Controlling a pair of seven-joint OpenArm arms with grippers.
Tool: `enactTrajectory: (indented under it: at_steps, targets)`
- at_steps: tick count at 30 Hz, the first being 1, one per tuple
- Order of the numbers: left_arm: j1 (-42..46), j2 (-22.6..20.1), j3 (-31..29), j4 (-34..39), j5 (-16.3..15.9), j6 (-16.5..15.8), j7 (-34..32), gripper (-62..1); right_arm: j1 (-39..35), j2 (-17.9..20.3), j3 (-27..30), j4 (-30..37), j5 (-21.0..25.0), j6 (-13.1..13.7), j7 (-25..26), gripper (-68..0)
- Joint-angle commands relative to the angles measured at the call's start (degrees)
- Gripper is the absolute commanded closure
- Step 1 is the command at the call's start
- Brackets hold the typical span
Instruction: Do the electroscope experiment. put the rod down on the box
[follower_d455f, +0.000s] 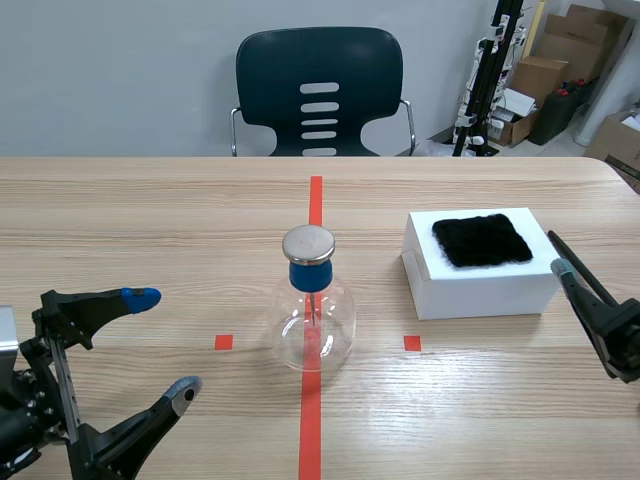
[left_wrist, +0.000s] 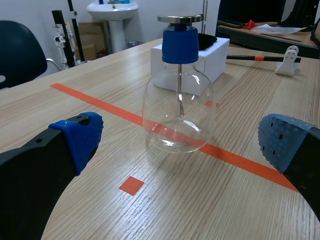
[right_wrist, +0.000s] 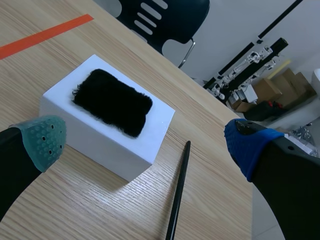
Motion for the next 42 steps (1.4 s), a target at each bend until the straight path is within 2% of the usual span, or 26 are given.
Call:
enactTrajectory:
  at_steps: [1, 12, 15, 20, 23, 33, 38, 42]
  targets:
    - [-0.02, -0.20, -0.37, 0.72, -0.35, -0.11, -0.98, -62.3, -0.37, -1.03, 1.49, 0.76, 0.39, -0.33, 1.75, -67.9]
    - [-0.02, -0.24, -0.37, 0.72, -0.37, -0.15, -1.03, -62.3, -7.41, -10.14, 6.86, 2.43, 1.46, -0.39, 12.39, -67.9]
    - [-0.02, -0.37, -0.37, 0.72, -0.61, -0.17, -1.07, -62.3, -8.11, -11.39, 6.86, 2.43, 2.36, -0.39, 13.92, -67.9]
    - [-0.02, -0.50, -0.37, 0.72, -1.46, -0.17, -1.01, -62.3, -8.35, -11.39, 6.82, 2.43, 2.80, 0.09, 15.08, -67.9]
    - [-0.02, -0.68, -0.37, 0.72, -2.10, -0.15, -1.01, -62.3, -8.35, -11.37, 6.82, 2.43, 2.78, 0.26, 12.44, -67.9]
    - [-0.02, -0.72, -0.37, 0.72, -2.12, -0.17, -0.98, -62.3, -8.35, -11.37, 6.82, 2.43, 2.78, 0.26, -7.41, -67.9]
    - [0.00, -1.38, -0.37, 0.74, -2.49, -1.18, -1.25, -62.3, -8.35, -11.37, 6.82, 2.43, 2.78, 0.24, -8.17, -67.9]
    - [0.00, -3.19, -0.37, 0.74, -5.44, -3.50, -1.42, -62.3, -8.35, -11.37, 6.82, 2.43, 2.75, 0.24, -7.39, -67.9]
